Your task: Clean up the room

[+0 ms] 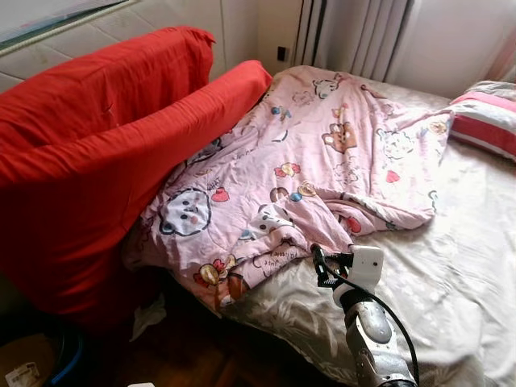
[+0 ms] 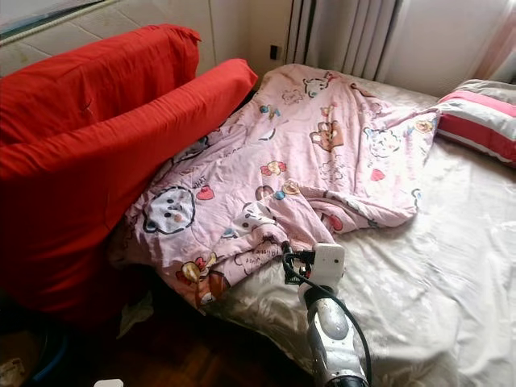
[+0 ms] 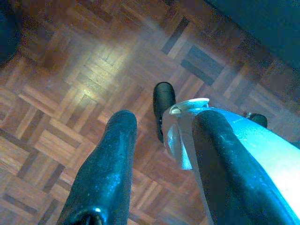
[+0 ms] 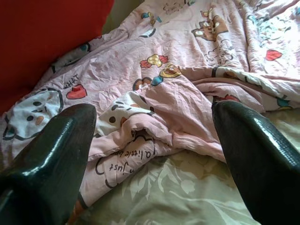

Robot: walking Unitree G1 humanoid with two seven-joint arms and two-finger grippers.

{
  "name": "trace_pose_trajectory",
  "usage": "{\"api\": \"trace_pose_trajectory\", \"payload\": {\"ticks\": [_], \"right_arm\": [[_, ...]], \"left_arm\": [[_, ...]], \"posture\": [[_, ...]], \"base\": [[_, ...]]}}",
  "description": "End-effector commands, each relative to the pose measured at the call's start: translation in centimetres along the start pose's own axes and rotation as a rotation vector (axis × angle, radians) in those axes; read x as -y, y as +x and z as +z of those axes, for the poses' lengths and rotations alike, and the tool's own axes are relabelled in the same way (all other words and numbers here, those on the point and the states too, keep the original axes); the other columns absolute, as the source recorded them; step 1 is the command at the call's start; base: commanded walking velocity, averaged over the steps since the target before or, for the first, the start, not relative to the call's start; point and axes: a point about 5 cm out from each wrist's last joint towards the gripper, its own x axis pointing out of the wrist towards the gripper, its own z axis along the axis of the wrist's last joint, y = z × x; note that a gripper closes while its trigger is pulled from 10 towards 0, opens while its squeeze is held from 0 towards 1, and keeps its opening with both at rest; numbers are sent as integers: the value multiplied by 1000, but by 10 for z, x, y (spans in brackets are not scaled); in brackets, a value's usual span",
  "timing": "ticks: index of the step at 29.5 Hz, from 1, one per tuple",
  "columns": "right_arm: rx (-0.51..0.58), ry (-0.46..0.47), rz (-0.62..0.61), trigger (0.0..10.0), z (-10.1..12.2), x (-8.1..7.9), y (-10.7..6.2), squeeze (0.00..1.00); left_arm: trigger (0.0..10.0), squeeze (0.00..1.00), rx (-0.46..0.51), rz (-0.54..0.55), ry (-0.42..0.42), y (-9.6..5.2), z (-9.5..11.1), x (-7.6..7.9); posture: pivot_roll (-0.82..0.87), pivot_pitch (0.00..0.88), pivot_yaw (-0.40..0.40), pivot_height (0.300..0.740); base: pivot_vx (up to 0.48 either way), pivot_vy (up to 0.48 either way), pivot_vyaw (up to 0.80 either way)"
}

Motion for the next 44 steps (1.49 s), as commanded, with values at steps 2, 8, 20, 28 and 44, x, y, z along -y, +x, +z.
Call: {"api": "trace_pose_trajectory", "payload": {"ticks": [2, 8, 20, 28, 44], "right_arm": [[-19, 2, -2, 10000, -6, 1, -3, 0], [-19, 2, -3, 10000, -6, 1, -3, 0], [-23, 0, -7, 10000, -7, 2, -4, 0], [-25, 0, -5, 10000, -7, 1, -4, 0], [-27, -1, -4, 10000, -7, 2, -4, 0]], "left_arm": [[10000, 0, -45, 7, -4, -4, -14, -3], [10000, 0, -44, 7, -5, -4, -14, -4], [10000, 0, -41, 5, -5, -4, -13, -3], [10000, 0, -38, 4, -7, -3, -12, -3], [10000, 0, -32, 1, -10, -3, -12, -2]], "posture": [[98, 197, 1, 740], [99, 202, 3, 740], [98, 207, 3, 740], [99, 211, 3, 740], [98, 219, 0, 740]], "base": [[0, 0, 0], [0, 0, 0], [60, 0, 0], [262, 0, 0], [278, 0, 0]]}}
